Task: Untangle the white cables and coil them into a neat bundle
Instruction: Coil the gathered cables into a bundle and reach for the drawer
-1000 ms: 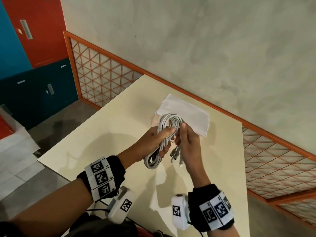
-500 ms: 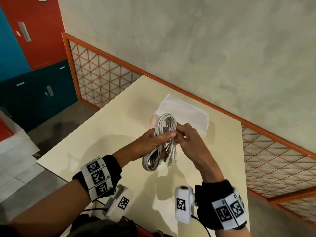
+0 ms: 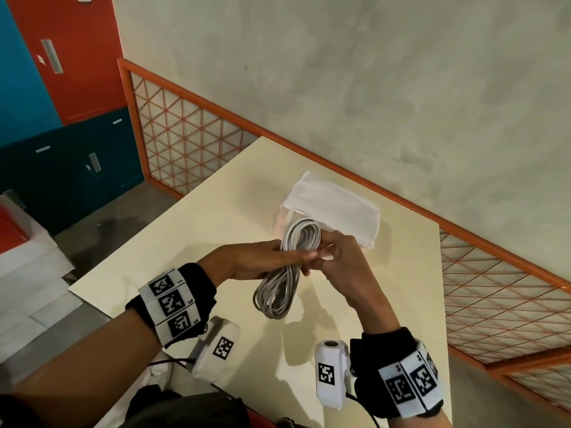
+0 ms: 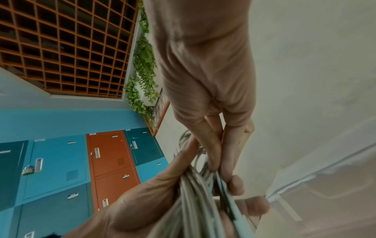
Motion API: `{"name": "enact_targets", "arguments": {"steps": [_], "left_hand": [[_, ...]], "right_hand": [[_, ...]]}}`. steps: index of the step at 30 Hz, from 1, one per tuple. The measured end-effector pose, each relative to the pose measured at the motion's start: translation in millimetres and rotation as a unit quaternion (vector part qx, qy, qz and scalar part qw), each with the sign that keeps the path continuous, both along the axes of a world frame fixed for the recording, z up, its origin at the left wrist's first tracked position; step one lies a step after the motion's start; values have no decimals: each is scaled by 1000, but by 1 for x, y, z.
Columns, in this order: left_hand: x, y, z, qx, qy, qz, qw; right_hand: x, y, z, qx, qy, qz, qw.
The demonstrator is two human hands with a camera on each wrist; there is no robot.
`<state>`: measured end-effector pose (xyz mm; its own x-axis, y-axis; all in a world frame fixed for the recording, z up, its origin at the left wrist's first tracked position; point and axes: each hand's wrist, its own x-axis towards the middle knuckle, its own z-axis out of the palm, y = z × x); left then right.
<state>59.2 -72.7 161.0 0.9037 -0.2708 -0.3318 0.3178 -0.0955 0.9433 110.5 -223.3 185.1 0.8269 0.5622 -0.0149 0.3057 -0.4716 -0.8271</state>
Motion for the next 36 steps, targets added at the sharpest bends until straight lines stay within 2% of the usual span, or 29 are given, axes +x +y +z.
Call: {"name": "enact_targets", "arguments": {"steps": [3,7,11,13,18,24,26,27,30,32,34,36], "left_hand": [[4,4,1,63,23,-19,998],[6,6,-3,111,63,-24,992],[6,5,-11,279,39,-36,959],[9,6,-18,292,35,-45,955],[8,5,-5,355,29,-49,933],[8,6,-3,419,2,-58,906],[7,7,0,425,-9,-75,902],[7,8,3,407,-11,-86,909],[4,13,5,237,13,-103,966],[2,15,4,168,24,-108,980],[2,13,-4,206,26,-112,972],[4,14,-8,339,-2,-116,933]], "right_hand": [[2,1,-8,16,50,-25,998],[6,2,-17,-12,35,-35,999],[8,3,-26,-19,37,-49,998],[8,3,-23,-4,37,-41,998],[11,-3,-17,15,29,-17,999],[14,-7,-15,-2,31,17,999],[14,-9,-11,-2,50,28,998],[15,-10,-8,4,66,38,997],[17,-12,0,36,112,89,989],[19,-11,3,37,121,115,985],[20,-11,1,17,111,121,986],[20,-12,0,-12,89,121,989]]}}
